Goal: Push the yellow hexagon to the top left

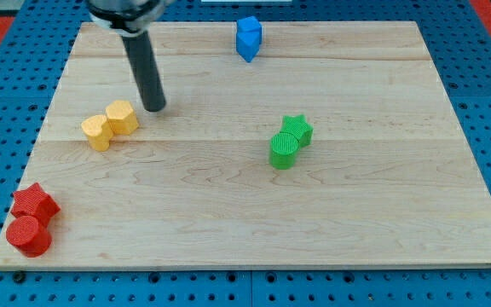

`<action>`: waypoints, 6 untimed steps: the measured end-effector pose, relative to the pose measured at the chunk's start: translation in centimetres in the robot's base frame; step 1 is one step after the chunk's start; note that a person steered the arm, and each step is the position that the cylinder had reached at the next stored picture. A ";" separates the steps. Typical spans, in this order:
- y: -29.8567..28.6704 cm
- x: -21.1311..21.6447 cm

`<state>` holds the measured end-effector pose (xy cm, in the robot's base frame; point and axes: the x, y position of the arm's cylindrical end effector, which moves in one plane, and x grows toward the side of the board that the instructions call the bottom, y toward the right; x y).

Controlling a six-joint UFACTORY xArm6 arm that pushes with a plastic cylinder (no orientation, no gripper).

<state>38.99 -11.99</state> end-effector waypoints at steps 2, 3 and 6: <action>-0.3 3.6; -0.3 3.7; -2.5 5.5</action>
<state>44.45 -14.49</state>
